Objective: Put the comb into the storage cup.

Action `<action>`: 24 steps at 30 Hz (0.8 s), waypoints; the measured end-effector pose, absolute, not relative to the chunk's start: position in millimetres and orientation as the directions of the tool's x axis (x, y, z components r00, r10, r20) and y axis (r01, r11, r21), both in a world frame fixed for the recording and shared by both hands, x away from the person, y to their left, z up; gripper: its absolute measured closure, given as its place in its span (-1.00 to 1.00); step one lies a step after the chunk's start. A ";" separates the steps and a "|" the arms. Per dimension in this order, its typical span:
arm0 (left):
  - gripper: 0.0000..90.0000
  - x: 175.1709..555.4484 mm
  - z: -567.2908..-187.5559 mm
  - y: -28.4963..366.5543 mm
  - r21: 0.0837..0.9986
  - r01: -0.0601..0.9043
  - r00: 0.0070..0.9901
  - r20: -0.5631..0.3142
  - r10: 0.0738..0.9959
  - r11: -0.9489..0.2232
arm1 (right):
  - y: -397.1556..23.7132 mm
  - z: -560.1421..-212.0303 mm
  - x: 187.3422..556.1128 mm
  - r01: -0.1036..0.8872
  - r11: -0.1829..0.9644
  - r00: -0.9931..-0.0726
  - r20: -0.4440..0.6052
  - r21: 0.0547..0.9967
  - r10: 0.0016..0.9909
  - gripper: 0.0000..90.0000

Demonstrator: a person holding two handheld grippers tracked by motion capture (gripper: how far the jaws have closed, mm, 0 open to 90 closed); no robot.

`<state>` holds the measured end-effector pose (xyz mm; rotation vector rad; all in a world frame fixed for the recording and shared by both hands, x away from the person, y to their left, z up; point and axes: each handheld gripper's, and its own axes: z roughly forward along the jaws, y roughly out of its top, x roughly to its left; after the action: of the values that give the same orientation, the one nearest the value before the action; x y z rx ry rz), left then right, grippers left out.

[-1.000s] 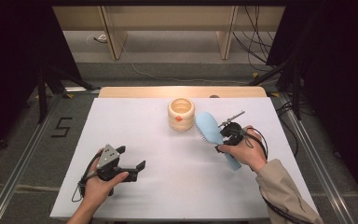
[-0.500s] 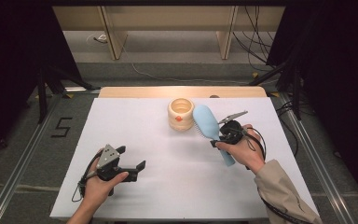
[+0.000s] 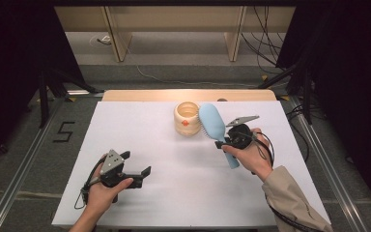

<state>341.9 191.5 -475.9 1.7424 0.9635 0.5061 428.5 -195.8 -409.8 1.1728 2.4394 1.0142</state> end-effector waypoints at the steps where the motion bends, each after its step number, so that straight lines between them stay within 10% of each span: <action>1: -0.97 342.0 -475.9 191.5 0.920 0.365 0.589 -0.110 0.801 -0.142 | -195.5 -409.9 428.3 0.581 0.427 -0.645 0.071 0.693 0.761 0.56; 24: -0.97 341.8 -475.8 190.9 0.920 0.363 0.590 -0.107 0.800 -0.144 | -188.2 -408.2 423.4 0.503 0.353 -0.650 0.076 0.789 0.756 0.56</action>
<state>341.8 190.9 -475.8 1.7437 0.9611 0.5067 423.4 -188.2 -408.2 1.1175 2.3185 1.1895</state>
